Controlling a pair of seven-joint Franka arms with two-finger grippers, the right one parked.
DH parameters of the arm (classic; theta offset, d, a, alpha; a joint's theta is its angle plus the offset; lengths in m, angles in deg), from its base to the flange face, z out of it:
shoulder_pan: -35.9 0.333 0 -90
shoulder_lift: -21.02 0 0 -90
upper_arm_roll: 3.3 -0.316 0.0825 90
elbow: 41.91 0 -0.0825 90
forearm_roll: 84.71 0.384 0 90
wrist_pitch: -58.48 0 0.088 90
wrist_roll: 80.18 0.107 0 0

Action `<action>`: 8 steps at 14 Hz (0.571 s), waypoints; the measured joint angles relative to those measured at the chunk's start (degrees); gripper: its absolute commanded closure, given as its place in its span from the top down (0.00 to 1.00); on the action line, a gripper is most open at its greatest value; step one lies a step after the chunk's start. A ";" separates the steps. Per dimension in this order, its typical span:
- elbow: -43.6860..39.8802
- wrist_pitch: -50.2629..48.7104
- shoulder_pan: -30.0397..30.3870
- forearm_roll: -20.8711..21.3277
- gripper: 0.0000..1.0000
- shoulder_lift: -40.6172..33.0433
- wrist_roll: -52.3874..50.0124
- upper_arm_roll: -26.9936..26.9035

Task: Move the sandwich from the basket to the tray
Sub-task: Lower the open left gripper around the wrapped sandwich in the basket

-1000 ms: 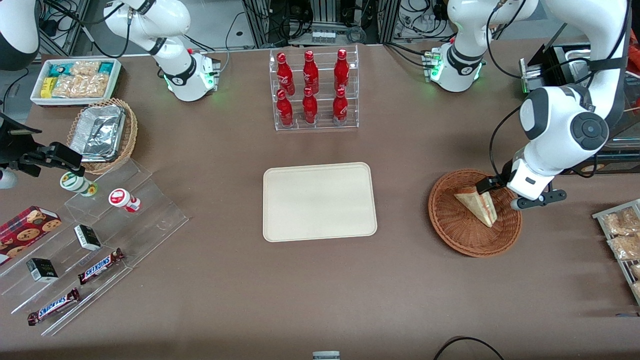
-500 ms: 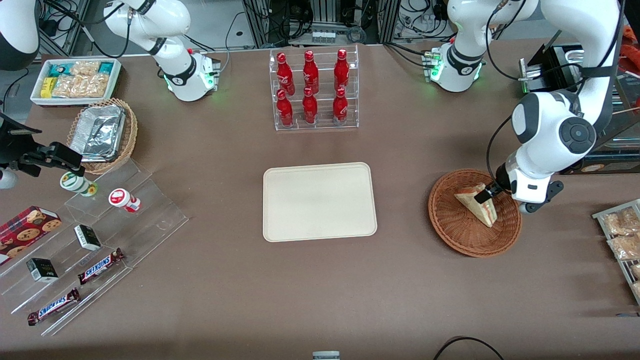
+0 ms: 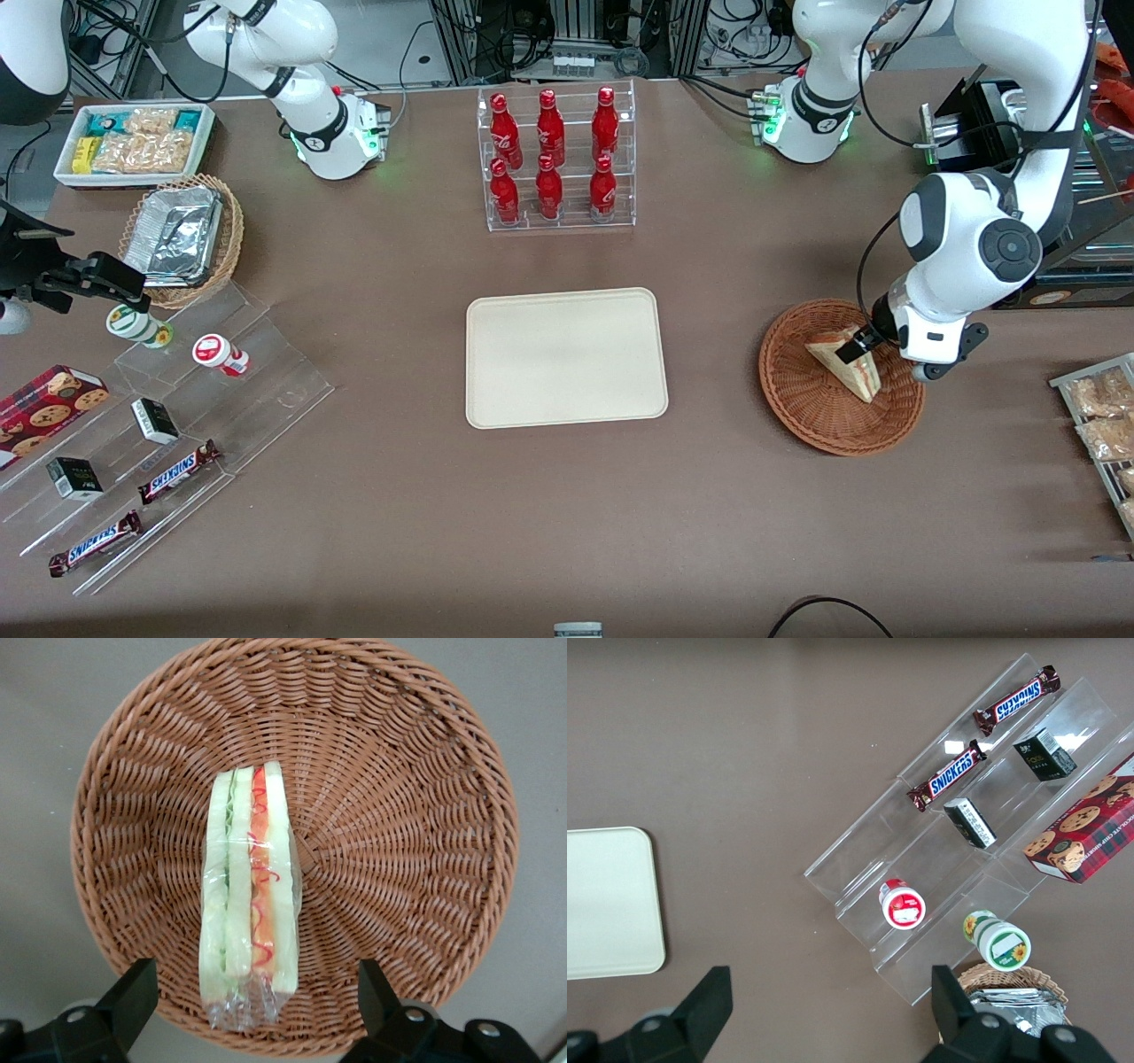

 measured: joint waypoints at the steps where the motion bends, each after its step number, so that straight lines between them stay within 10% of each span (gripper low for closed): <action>1: 0.74 1.47 0.00 0.00 1.00 0.42 -0.02 0.00; 6: 2.71 4.03 0.01 0.00 1.00 2.17 -0.29 0.00; 8: 2.73 4.24 0.02 0.00 0.69 2.63 -0.58 -0.03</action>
